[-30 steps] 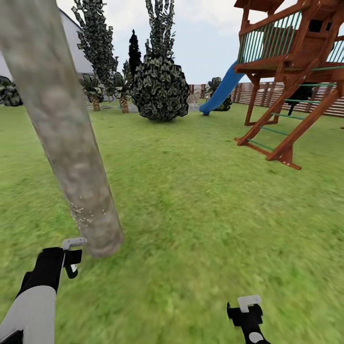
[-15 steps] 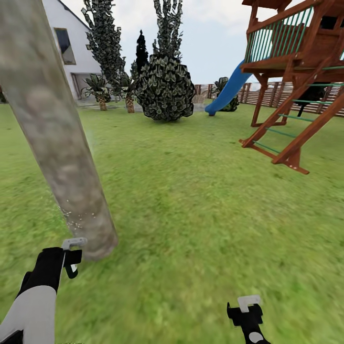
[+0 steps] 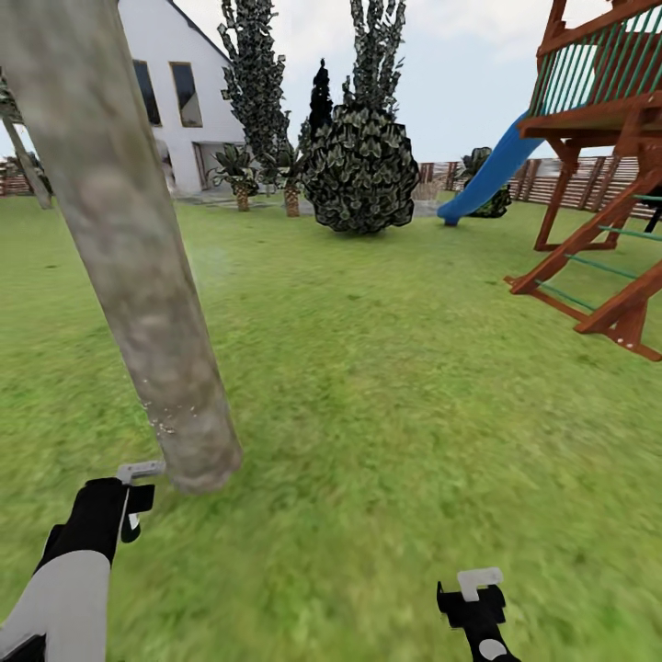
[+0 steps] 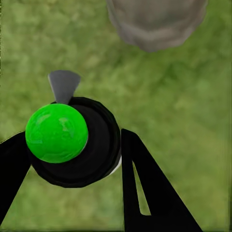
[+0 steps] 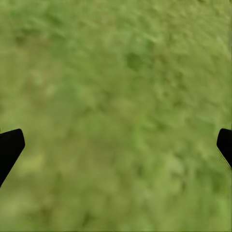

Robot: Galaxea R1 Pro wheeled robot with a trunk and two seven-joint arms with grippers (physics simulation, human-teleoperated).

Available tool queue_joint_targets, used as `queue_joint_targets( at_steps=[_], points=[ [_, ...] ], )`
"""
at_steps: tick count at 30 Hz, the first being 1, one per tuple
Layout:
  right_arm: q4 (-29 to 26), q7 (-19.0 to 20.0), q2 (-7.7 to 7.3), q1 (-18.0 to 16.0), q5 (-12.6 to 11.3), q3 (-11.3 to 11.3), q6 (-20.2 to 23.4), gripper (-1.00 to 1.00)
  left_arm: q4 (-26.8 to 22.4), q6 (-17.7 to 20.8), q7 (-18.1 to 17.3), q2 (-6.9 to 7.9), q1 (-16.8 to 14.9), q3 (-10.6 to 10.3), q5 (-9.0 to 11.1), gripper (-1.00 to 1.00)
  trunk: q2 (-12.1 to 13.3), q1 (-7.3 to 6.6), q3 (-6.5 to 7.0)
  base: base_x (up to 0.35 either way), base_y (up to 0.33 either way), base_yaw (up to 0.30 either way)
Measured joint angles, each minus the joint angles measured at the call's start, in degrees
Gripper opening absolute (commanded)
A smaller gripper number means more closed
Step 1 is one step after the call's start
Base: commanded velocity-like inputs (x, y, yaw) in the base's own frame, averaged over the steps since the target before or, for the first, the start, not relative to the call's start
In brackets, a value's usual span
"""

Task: In the garden, pick up the pesticide atomizer on the floor and spray pesticide onto both trees until each tree trunk is fully covered.

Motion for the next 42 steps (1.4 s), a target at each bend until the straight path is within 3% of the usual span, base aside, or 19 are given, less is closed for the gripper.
queue_joint_targets(
  at_steps=[17, 26, 31, 33, 38, 42],
  points=[
    [0.0, 0.0, -0.01, 0.0, 0.2, 0.0, 0.1, 1.0, 0.1, -0.1, 0.1, -0.11, 0.0, 0.0, 0.0, -1.0, 0.0, 0.0, 0.0, 0.149, -0.245, 0.01],
    [0.0, 0.0, -0.03, 0.0, 0.1, 0.0, 0.0, 1.0, -0.5, 0.1, 0.1, -0.01, 0.0, 0.1, 0.0, -1.0, 0.0, 0.02, 0.0, -0.05, -0.144, 0.237],
    [0.0, 0.0, -0.09, 0.0, 0.1, 0.0, 0.0, 1.0, -0.9, 1.0, -0.7, -0.39, -1.2, -0.4, 0.1, -1.0, 0.0, 0.01, 0.0, -0.001, -0.001, 0.277],
    [-0.1, 0.0, -0.09, 0.0, 0.1, 0.0, 0.0, 1.0, -0.9, 1.1, -0.9, -0.78, -3.4, -0.7, 0.2, -1.0, 0.0, 0.01, 0.01, 0.0, 0.0, 0.236],
    [0.0, 0.0, -0.09, 0.0, 0.0, 0.0, 0.0, 1.0, -0.5, 4.4, -0.9, -2.34, -7.9, -8.1, 0.3, -1.0, 0.0, 0.01, 0.01, 0.0, 0.0, 0.04],
    [0.0, 0.0, -0.09, 0.0, 0.1, 0.0, 0.0, 1.0, -0.4, 4.9, -0.9, -0.77, -10.5, -8.7, -0.3, -1.0, 0.0, 0.01, 0.0, 0.0, 0.0, 0.0]
  ],
)
